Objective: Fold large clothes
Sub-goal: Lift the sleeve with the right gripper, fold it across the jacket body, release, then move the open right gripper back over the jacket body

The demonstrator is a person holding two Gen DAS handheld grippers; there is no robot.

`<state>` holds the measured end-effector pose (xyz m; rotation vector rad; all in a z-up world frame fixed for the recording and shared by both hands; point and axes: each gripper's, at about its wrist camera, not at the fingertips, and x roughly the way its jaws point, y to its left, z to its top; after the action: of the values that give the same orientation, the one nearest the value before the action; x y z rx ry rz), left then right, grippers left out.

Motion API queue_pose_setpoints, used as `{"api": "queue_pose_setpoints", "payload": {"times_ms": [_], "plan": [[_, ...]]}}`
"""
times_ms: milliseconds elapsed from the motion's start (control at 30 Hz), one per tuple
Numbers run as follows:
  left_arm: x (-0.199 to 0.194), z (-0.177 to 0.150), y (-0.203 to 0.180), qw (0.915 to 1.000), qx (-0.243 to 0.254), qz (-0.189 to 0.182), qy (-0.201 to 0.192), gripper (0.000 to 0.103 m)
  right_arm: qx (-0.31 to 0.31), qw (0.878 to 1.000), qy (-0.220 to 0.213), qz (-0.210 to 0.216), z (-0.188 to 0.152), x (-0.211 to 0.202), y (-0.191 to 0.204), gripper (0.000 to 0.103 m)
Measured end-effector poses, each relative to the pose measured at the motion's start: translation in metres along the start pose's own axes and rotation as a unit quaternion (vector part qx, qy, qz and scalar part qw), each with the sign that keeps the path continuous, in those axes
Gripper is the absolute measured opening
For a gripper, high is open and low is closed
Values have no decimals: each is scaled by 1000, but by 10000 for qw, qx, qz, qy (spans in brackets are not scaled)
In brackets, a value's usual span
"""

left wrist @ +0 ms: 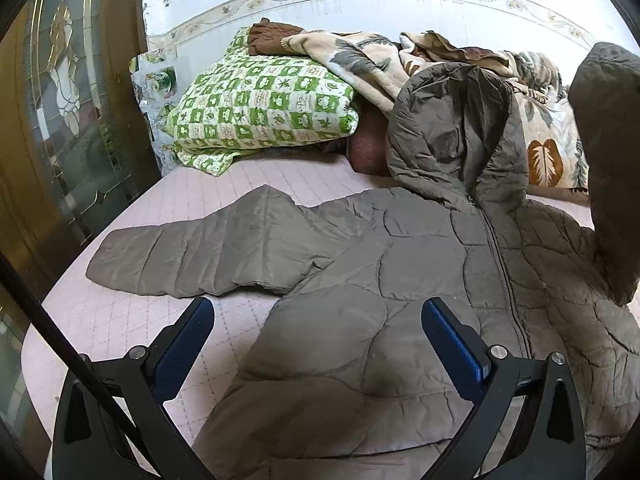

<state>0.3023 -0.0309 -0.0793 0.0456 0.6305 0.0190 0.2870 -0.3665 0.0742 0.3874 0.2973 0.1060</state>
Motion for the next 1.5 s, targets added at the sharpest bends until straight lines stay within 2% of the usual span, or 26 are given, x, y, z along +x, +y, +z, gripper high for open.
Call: {"api": "queue_pose_setpoints", "payload": {"times_ms": [167,333,533,767,833,900,933,967,1067,1133,1233,1300,1367,1433,1500], "plan": [[4,0,5,10000,-37,18,63,103,-373,9983,439,-23,-27,30,22,10],[6,-1,8,9999,-102,30,136,103,-852,9915,976,-93,-67,65,41,10],[9,-1,11,9997,-150,74,194,103,-1206,9760,1811,-29,-128,110,56,10],[13,-2,13,9995,-156,124,250,103,-1298,9615,2421,46,-177,145,65,10],[15,0,13,9994,-198,121,266,103,-1273,9549,2683,27,-187,153,65,14],[18,3,14,9992,-256,125,269,103,-1146,9448,3070,78,-195,161,62,24],[20,6,14,9991,-297,139,262,103,-1008,9432,3155,239,-196,160,60,32],[21,7,14,9990,-321,151,260,103,-832,9445,3148,441,-194,156,57,36],[29,15,13,9984,-470,168,264,103,-544,9498,2976,803,-173,140,51,37],[34,23,9,9984,-512,88,228,103,-372,9610,2611,829,-149,122,42,37],[44,31,-6,9991,-306,-13,287,103,-141,9799,1955,364,-109,96,13,37],[48,35,-18,9991,-138,-177,350,103,-30,9868,1600,-248,-88,81,-17,37],[53,36,-31,9985,68,-348,428,103,59,9850,1511,-829,-78,73,-47,37],[63,35,-40,9976,212,-363,547,103,77,9759,1665,-1411,-76,75,-76,37],[80,33,-45,9961,323,-313,761,103,280,9686,1831,-1657,-85,80,-105,37]]}}
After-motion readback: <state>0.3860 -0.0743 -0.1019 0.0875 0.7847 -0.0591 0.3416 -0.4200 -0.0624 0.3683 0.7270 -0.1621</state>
